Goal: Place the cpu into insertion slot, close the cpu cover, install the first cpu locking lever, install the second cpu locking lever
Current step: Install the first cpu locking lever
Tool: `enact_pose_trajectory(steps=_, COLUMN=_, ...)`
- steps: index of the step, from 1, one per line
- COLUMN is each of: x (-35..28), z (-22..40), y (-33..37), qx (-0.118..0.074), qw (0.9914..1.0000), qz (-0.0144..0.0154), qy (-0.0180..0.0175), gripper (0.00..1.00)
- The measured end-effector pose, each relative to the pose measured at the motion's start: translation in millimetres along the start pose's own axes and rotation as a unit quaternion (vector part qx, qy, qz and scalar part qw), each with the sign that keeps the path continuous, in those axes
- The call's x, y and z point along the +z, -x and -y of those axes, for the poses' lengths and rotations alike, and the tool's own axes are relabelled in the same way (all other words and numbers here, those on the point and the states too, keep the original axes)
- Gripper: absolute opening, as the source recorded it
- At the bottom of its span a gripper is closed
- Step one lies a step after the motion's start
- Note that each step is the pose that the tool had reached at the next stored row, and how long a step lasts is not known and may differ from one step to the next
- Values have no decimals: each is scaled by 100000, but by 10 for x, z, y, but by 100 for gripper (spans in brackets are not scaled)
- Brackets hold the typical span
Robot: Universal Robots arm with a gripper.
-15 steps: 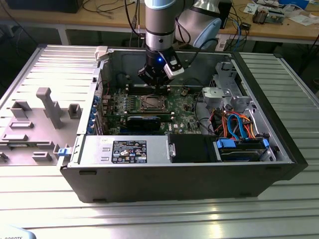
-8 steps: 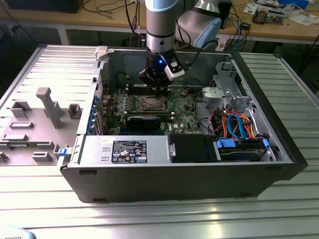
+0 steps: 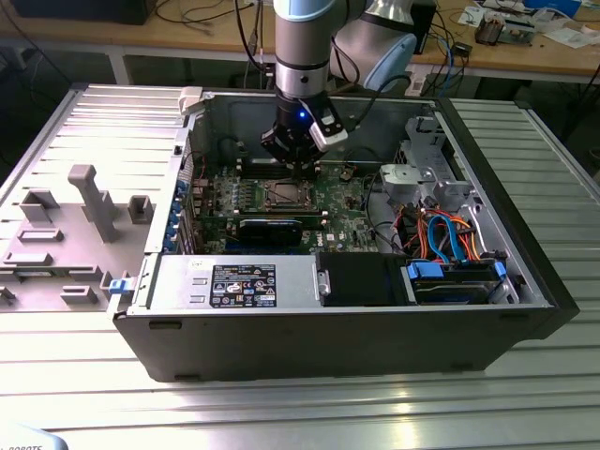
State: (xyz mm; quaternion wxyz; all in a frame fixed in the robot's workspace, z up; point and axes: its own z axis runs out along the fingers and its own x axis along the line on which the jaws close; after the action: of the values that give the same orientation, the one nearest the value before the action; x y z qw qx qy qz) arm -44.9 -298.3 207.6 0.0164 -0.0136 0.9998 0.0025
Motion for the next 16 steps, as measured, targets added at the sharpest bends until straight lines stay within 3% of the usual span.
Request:
enact_pose_trajectory(steps=4, x=23, z=0, y=8, qx=-14, qw=99999, qz=-12, qy=-489, gripper=11)
enact_pose_trajectory(steps=11, x=53, z=1, y=18, qx=-23, qw=99997, qz=-33, qy=-772, gripper=11)
enact_pose_trajectory(steps=14, x=59, z=2, y=18, qx=-21, qw=99997, qz=-32, qy=-731, gripper=11)
enact_pose_trajectory(steps=16, x=62, z=1, y=20, qx=-14, qw=100000, qz=-4, qy=-257, gripper=11)
